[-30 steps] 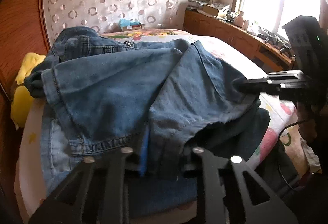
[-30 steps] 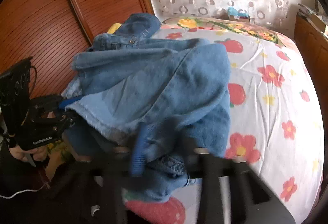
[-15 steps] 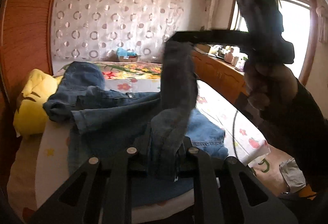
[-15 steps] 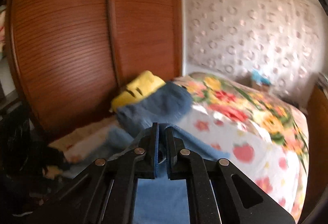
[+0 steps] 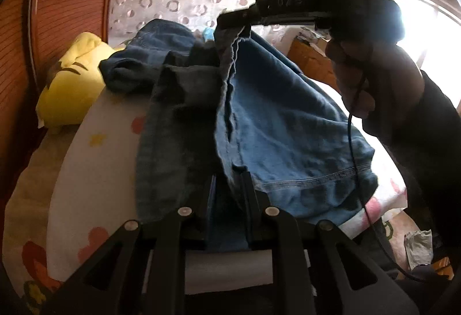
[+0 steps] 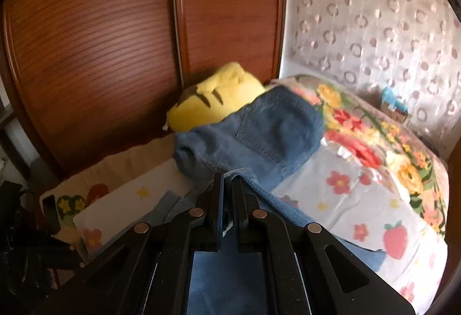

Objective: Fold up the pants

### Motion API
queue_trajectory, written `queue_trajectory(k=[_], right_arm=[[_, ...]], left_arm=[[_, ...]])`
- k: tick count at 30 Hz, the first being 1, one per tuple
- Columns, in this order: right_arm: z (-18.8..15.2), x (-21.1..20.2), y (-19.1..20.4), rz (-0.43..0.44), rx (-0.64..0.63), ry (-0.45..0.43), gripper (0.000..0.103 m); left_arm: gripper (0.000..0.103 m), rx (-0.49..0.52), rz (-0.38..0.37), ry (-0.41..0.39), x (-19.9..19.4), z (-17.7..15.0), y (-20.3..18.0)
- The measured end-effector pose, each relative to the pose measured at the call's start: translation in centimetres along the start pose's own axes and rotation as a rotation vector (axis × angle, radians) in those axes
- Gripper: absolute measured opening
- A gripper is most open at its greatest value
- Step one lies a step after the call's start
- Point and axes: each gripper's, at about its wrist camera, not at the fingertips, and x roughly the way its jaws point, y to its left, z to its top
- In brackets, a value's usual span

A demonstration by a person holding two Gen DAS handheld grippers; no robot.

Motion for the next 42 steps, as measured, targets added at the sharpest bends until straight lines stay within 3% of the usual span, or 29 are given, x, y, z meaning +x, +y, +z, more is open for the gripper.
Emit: queue_trajectory(k=[2, 3, 5, 6, 7, 12, 17, 25, 29, 33, 42], right_arm=[[-0.2, 0.7, -0.2, -0.015, 0.007, 0.026, 0.003], [-0.2, 0.8, -0.4, -0.012, 0.013, 0.035, 0.008], [-0.3, 0.3, -0.8, -0.014, 0.023, 0.031, 0.032], [-0.4, -0.3, -1.1, -0.024, 0.026, 0.018, 0.055], [-0.5, -1.2, -1.5, -0.037, 0.033, 0.002, 0.062], [-2.4, -5.6, -4.4, -0.083, 0.072, -0.008, 0.062], [-6.5, -10.3, -7.3, -0.151, 0.109, -0.01, 0.062], [-11.3, -16.3, -10.2, -0.236, 0.175, -0.013, 0.062], [-14.5, -16.1, -10.9, -0.24, 0.223, 0.021, 0.062], [-17.8, -13.3, -11.5, -0.204, 0.287, 0.074, 0.062], [-20.2, -9.2, -11.8, -0.124, 0.36, 0.121, 0.062]], left_arm=[[0.015, -0.009, 0.002, -0.005, -0.1, 0.1, 0.4], [0.017, -0.009, 0.002, -0.007, -0.2, 0.1, 0.5], [0.019, -0.001, 0.012, -0.014, -0.4, 0.3, 0.4], [0.02, 0.003, 0.014, -0.016, -0.5, 0.6, 0.4], [0.021, 0.006, 0.016, -0.018, -0.6, 0.7, 0.4], [0.033, 0.029, 0.032, -0.03, -1.0, 1.5, -0.1], [0.042, 0.066, 0.036, -0.038, -1.0, 2.3, -1.3], [0.043, 0.096, 0.047, -0.024, 0.2, 3.0, -3.3], [0.043, 0.101, 0.071, 0.017, 1.5, 2.1, -3.5], [0.043, 0.099, 0.104, 0.061, 2.8, 1.2, -2.8], [0.043, 0.103, 0.092, 0.07, 3.2, 0.8, -2.0]])
